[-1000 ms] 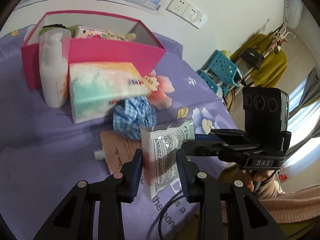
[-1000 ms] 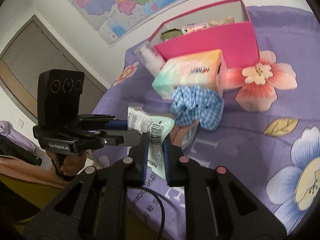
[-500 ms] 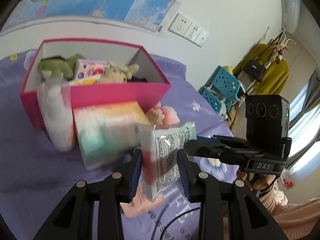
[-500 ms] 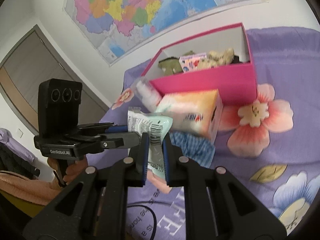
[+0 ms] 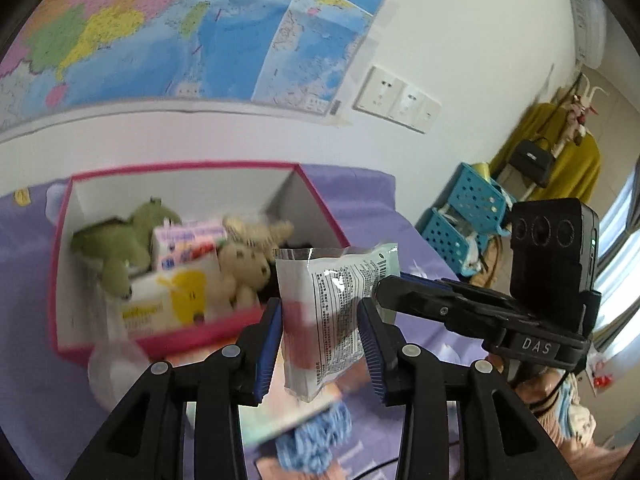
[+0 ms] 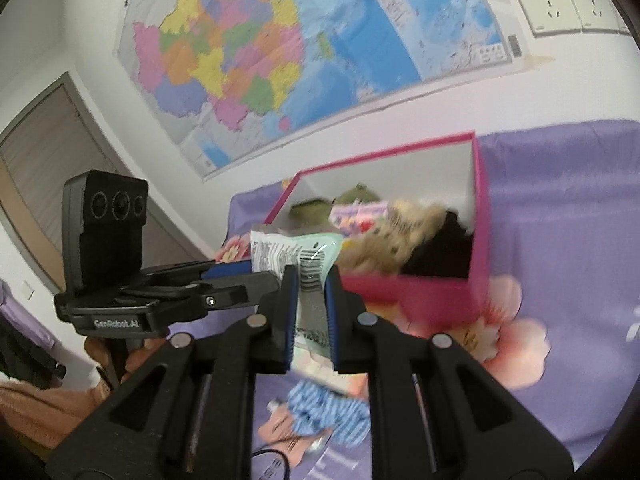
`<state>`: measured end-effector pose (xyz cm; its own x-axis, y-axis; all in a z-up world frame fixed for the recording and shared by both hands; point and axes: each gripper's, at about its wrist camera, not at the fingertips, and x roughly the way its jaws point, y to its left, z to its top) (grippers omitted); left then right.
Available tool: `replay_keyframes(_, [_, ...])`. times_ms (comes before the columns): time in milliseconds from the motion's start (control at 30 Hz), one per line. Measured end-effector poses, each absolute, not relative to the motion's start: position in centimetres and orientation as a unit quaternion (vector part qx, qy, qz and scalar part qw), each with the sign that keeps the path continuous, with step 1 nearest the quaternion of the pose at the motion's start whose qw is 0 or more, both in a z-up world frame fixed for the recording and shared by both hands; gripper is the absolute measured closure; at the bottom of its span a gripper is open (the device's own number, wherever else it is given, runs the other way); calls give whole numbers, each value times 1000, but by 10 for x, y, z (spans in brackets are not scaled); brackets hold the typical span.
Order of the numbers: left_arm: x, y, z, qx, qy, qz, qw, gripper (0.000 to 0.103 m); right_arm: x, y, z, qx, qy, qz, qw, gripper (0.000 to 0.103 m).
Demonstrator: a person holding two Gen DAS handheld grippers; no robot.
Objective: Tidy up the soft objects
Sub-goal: 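Lift the clear packet toward the pink box with the right gripper, then lower the clear packet into the pink box and open the right gripper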
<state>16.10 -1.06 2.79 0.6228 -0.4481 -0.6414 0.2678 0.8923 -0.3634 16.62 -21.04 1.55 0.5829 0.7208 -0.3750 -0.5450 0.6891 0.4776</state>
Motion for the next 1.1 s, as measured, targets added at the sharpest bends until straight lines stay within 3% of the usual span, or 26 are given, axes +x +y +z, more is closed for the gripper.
replay_keyframes(500, [262,-2,21,-148,426,-123,884,62,256,-231,20,199,284,303,887,92])
replay_keyframes(633, [279,5,9,-158,439,-84,881,55,279,-233,17,205,290,276,893,93])
replay_keyframes(700, [281,7,5,-163,441,-68,880,50,288,-234,13,205,294,255,898,92])
replay_keyframes(1100, [252,1,10,-136,420,-82,893,50,245,-214,12,138,298,287,900,82])
